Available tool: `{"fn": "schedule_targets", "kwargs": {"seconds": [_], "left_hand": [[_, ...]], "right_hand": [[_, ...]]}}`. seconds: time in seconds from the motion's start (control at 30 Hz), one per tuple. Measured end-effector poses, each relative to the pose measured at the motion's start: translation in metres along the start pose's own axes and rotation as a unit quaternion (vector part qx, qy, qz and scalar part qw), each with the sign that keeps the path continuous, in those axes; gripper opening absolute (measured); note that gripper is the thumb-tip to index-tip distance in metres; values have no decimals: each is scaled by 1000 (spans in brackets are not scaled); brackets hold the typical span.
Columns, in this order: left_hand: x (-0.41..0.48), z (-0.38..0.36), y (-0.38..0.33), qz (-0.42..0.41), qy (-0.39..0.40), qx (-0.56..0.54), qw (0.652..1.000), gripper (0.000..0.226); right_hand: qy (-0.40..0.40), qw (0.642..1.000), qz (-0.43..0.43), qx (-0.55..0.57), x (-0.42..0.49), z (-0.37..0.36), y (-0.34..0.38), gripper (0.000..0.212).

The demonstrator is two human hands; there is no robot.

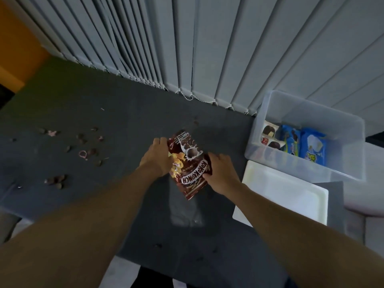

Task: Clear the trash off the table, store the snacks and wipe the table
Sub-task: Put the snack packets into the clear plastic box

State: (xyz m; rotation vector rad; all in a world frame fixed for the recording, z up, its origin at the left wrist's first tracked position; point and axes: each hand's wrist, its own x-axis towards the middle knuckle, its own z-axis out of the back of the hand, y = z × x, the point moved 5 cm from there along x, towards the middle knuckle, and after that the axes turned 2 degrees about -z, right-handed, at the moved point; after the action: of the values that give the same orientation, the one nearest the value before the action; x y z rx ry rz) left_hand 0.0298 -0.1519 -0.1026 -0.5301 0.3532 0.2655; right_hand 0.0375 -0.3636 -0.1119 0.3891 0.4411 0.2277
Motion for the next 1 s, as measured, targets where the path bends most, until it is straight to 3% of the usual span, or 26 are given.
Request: {"fn": "schedule_targets", "kwargs": {"seconds": [0.17,0.3,0.53,0.63,0.77,1.0], "left_hand": [[3,14,5,-8,3,13,1000,19],[-1,26,2,-11,6,6,1000,27],[-19,62,-35,-24,-16,-25,999,34],[-24,74,-62,-61,-33,-26,997,24],[-25,86,-111,-113,-46,-35,992,29],[-19,76,-199,-188,-34,-44,981,32]], "right_hand": [[34,999,12,22,5,12,2,32],[-33,994,28,96,3,44,6,46],[-177,968,61,166,-10,117,18,44],[-203,957,44,203,-17,146,11,50],[-240,932,-3,271,-27,184,-12,51],[-226,893,-69,382,-36,223,-80,68]]}}
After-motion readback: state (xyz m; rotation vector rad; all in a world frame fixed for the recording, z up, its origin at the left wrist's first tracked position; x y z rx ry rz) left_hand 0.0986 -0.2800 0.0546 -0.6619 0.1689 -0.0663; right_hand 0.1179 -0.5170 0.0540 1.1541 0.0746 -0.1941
